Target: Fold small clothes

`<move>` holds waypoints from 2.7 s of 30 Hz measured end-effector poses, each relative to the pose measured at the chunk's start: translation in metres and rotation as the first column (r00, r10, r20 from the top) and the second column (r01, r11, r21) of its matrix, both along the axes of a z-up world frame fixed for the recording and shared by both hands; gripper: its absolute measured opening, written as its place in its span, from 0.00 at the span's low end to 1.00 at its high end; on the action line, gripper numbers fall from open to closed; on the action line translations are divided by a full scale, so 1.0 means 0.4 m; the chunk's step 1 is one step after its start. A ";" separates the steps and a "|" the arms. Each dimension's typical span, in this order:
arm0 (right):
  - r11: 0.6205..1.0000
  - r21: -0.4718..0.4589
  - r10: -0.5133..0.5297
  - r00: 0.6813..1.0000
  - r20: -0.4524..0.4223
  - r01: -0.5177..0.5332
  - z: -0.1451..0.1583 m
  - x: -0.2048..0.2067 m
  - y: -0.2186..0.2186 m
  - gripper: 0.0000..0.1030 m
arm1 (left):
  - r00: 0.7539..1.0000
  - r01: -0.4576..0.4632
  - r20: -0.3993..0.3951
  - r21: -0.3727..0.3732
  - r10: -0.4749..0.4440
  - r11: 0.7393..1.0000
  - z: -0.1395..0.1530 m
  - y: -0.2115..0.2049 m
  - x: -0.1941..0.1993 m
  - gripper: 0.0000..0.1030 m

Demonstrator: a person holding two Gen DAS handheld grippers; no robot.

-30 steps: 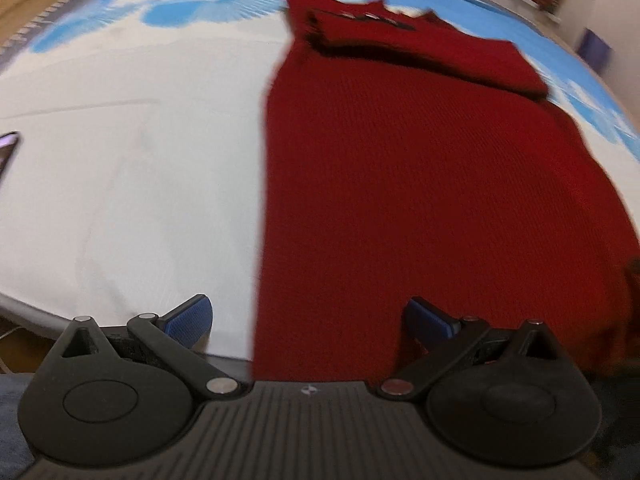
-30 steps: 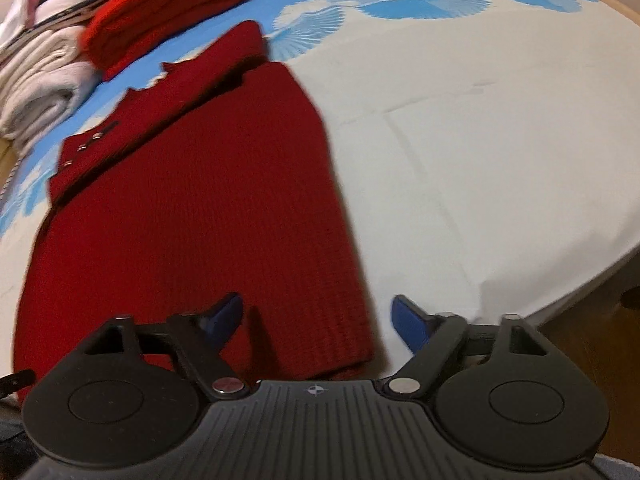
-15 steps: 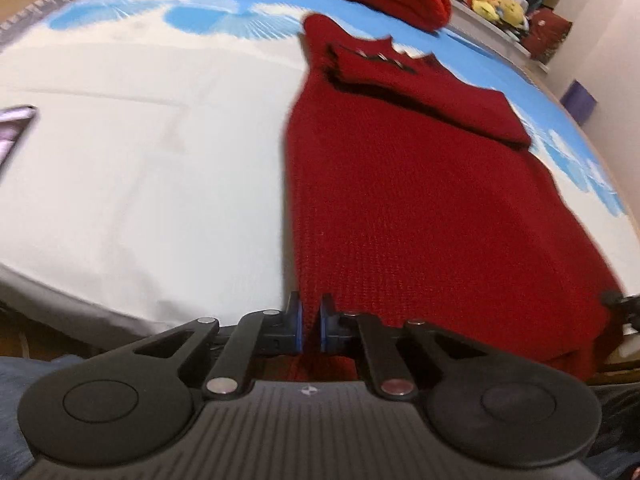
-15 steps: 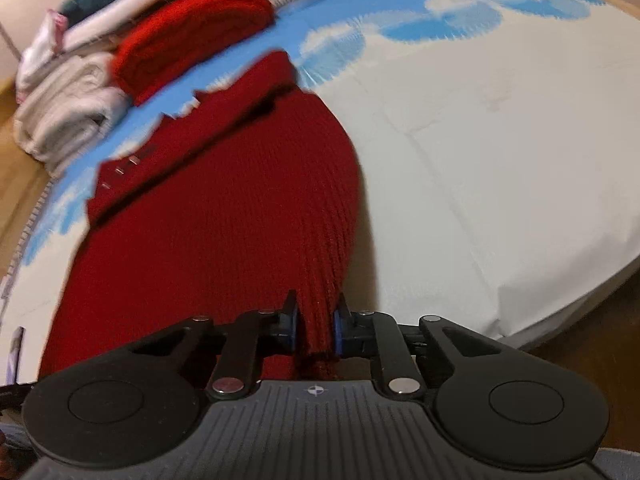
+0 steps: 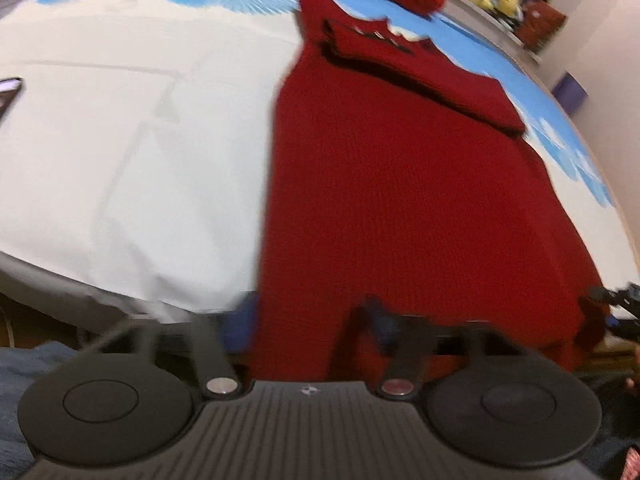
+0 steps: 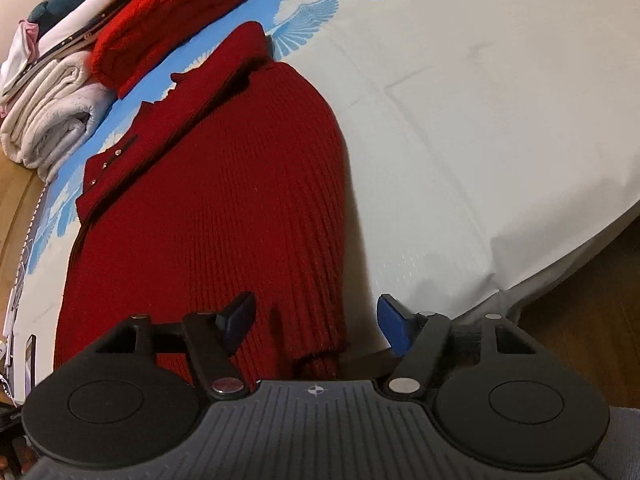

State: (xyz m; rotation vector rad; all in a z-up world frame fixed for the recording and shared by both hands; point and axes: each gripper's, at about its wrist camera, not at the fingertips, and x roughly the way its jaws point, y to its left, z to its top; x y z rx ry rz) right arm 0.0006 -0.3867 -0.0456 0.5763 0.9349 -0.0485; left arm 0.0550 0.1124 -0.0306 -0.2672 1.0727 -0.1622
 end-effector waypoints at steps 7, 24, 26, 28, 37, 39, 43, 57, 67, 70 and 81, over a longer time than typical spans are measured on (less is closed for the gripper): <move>0.981 -0.037 0.191 0.981 0.026 -0.190 0.010 -0.022 0.063 0.72 | 0.999 -0.014 -0.039 0.065 0.016 0.998 -0.038 -0.026 0.010 0.87; 0.868 -0.354 0.467 0.812 0.350 -0.347 0.059 -0.004 0.205 0.17 | 0.996 -0.084 0.015 0.044 0.083 0.996 -0.011 -0.020 0.000 0.12; 0.857 -0.357 0.490 0.800 0.346 -0.371 0.062 0.002 0.236 0.19 | 0.996 -0.086 0.015 0.049 0.086 0.995 -0.011 -0.017 -0.001 0.13; 0.853 -0.330 0.502 0.810 0.303 -0.405 0.062 0.028 0.269 0.38 | 0.996 -0.089 0.013 0.052 0.089 0.995 -0.012 -0.015 -0.001 0.13; 0.937 -0.176 0.347 0.874 0.341 -0.303 0.105 0.017 0.168 0.76 | 0.995 -0.095 0.001 0.013 0.095 0.995 -0.016 0.014 0.003 0.16; 0.985 -0.082 0.170 0.927 0.333 -0.151 0.095 0.011 0.080 0.75 | 0.995 -0.096 -0.002 0.009 0.096 0.995 -0.017 0.018 0.004 0.16; 0.996 0.032 0.074 0.964 0.255 -0.084 0.056 0.037 0.017 0.64 | 0.996 -0.094 -0.004 0.008 0.094 0.996 -0.014 0.026 0.002 0.16; 0.951 -0.258 0.240 0.935 0.262 -0.171 0.107 0.017 0.121 0.08 | 0.998 -0.055 -0.001 0.007 0.055 0.998 -0.010 -0.001 -0.012 0.42; 0.977 -0.045 -0.204 0.977 0.061 0.207 0.067 -0.025 -0.201 0.44 | 0.999 0.012 -0.030 0.022 -0.012 1.000 -0.025 -0.047 -0.001 0.82; 0.993 -0.021 -0.115 0.989 0.094 0.117 0.064 0.004 -0.188 0.61 | 0.999 0.023 -0.028 0.052 -0.022 0.998 -0.033 -0.060 -0.004 0.83; 0.996 -0.073 0.042 0.998 -0.050 -0.045 0.015 0.120 -0.122 0.78 | 1.000 0.030 -0.012 0.087 -0.029 0.996 -0.035 -0.076 -0.016 0.83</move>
